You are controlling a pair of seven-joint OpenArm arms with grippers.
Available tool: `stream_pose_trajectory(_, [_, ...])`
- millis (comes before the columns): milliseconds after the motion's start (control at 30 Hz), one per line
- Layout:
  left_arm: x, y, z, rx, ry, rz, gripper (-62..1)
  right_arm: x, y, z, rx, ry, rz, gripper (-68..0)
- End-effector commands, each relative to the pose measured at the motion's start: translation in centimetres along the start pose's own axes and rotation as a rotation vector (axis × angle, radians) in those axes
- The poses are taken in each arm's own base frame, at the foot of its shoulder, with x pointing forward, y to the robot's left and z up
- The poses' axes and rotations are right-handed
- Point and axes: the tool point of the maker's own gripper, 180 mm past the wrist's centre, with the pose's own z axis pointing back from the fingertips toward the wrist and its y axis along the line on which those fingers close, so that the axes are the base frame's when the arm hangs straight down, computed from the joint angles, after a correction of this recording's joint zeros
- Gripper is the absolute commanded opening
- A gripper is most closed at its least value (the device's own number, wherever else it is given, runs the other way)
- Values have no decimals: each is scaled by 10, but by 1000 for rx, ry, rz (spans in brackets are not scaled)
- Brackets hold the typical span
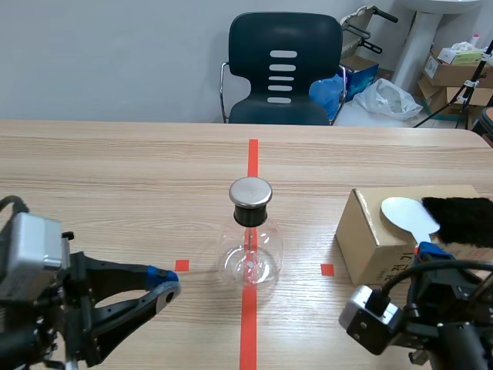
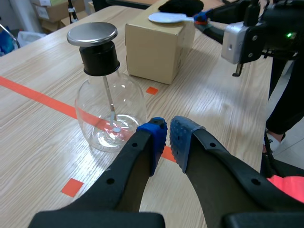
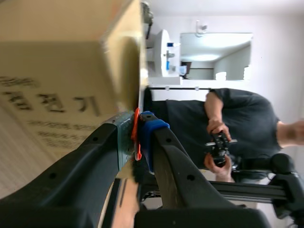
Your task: Do the electroscope experiment
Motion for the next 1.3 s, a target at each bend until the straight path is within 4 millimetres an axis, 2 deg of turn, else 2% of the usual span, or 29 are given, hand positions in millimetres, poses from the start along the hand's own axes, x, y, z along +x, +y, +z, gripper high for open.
stream_pose_trajectory(0, [4, 6, -8, 13, -24, -3, -539, 4, -32, -7, -123, -2, -16, -665])
stream_pose_trajectory(367, [-46, 67, -21, 168, 68, -14, -554, 46, -57, -2, -204, -45, 5, -665])
stream_pose_trajectory(500, [-58, 78, -21, 194, 85, -5, -554, 55, -61, -3, -219, -14, -25, -665])
stream_pose_trajectory(733, [-68, 73, -29, 157, 104, -36, -554, 69, -56, -11, -178, 11, -38, -665])
stream_pose_trajectory(1067, [-66, 66, -36, 135, 83, -40, -554, 94, -46, -12, -107, -55, -5, -665])
stream_pose_trajectory(1267, [-68, 56, -45, 98, 87, -63, -554, 100, -44, -11, -99, -82, -1, -665])
